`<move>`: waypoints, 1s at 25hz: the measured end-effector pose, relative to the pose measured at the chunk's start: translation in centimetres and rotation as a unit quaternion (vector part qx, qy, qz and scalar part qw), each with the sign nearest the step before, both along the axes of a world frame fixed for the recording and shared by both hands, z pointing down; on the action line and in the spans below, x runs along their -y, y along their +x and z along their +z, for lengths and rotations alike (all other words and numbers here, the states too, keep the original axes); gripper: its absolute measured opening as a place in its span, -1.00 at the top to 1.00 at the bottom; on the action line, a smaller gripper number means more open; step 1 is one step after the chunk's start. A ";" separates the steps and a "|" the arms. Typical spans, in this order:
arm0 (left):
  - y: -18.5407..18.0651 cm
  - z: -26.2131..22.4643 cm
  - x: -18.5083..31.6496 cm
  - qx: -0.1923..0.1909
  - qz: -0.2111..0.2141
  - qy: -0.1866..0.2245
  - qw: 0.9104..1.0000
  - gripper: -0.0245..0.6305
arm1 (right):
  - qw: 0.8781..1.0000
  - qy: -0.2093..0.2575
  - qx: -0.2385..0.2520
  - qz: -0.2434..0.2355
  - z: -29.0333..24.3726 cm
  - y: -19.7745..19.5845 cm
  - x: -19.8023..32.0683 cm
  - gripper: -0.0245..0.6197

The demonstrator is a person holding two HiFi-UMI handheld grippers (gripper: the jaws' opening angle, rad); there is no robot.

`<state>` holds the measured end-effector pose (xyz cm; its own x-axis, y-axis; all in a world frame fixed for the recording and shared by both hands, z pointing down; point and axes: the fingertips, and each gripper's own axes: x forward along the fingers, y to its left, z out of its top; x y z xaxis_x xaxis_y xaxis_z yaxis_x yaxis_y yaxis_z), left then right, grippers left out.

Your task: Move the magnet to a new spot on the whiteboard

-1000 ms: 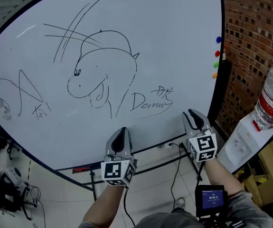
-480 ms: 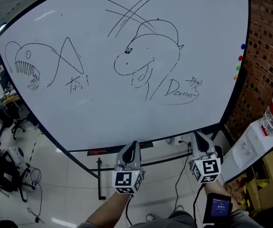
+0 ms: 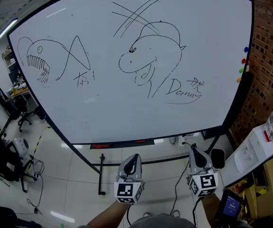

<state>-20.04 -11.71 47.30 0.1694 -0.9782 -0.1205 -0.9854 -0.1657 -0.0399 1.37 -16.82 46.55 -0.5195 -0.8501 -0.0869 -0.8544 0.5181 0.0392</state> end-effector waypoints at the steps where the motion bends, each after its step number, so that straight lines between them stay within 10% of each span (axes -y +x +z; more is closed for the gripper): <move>1: 0.0 0.5 -0.3 -0.003 -0.005 -0.005 1.000 0.93 | 1.000 -0.004 0.000 -0.002 0.5 0.3 -0.4 0.91; 25: 1.1 4.5 -1.9 -0.023 -0.043 -0.043 0.998 0.93 | 0.999 -0.036 -0.005 -0.030 3.5 1.7 -1.7 0.91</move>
